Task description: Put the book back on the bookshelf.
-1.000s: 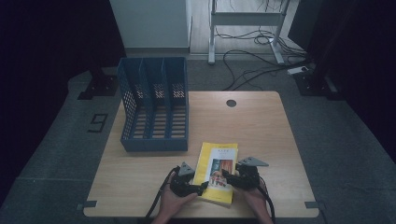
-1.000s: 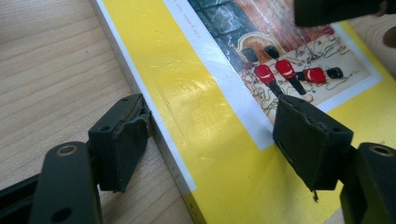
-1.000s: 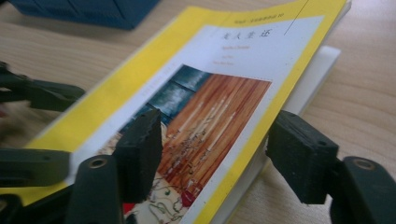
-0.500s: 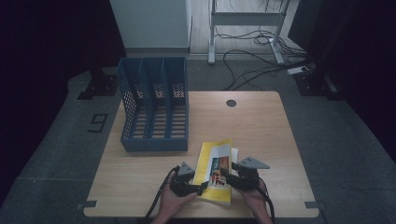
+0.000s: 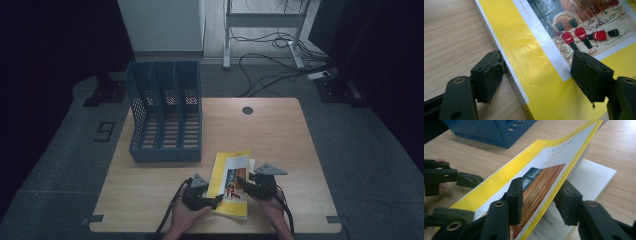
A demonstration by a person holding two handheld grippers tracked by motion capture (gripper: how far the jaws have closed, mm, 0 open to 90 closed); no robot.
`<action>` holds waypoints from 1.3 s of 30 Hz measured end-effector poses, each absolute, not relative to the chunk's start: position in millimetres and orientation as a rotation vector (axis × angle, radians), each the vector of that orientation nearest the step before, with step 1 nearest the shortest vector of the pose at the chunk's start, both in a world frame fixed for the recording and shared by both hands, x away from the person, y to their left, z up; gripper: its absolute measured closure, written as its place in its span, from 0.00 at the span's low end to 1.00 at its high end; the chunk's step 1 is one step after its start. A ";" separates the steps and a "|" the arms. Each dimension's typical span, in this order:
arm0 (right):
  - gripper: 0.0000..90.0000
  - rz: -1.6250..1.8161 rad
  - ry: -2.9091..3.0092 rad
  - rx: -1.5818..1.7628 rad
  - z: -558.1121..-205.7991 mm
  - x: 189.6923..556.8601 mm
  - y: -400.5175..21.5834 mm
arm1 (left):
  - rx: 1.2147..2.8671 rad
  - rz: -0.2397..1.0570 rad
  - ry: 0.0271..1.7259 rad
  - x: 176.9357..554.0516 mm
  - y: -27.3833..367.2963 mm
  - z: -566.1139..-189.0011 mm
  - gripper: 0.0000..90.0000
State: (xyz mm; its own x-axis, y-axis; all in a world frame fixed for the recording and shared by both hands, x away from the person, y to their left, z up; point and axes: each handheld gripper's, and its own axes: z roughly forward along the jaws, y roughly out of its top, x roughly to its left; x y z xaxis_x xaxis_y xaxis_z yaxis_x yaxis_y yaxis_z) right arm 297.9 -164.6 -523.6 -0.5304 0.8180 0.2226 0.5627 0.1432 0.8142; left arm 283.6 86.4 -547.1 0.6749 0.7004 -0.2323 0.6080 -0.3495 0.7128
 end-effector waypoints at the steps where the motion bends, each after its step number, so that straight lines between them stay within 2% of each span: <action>1: 0.67 1.329 2.146 1.347 -525.2 301.6 -165.1 | 2.066 0.143 1.005 283.6 86.4 -547.1 0.28; 15: 0.67 1.348 2.139 1.403 -526.9 324.6 -173.1 | 2.071 0.145 1.000 283.9 86.4 -547.0 0.28; 21: 0.81 1.396 2.124 1.393 -521.9 321.4 -171.7 | 2.070 0.144 1.000 283.9 86.5 -547.0 0.28; 31: 0.77 1.367 2.147 1.434 -528.5 324.1 -169.3 | 2.072 0.145 0.999 283.9 86.4 -547.0 0.28; 36: 0.88 1.403 2.144 1.422 -526.2 322.0 -168.6 | 2.073 0.145 0.996 284.2 86.5 -547.1 0.28; 39: 0.90 1.415 2.136 1.414 -525.2 321.0 -167.9 | 2.072 0.140 0.995 284.7 86.8 -547.1 0.28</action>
State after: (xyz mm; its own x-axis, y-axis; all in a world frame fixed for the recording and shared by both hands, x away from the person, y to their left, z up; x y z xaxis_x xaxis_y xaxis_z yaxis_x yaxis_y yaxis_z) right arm 321.0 -167.9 -525.2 -0.5156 0.8004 0.3058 0.5938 0.0764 0.8010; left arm 284.7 86.8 -547.1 0.6823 0.6940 -0.2300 0.6033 -0.3568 0.7133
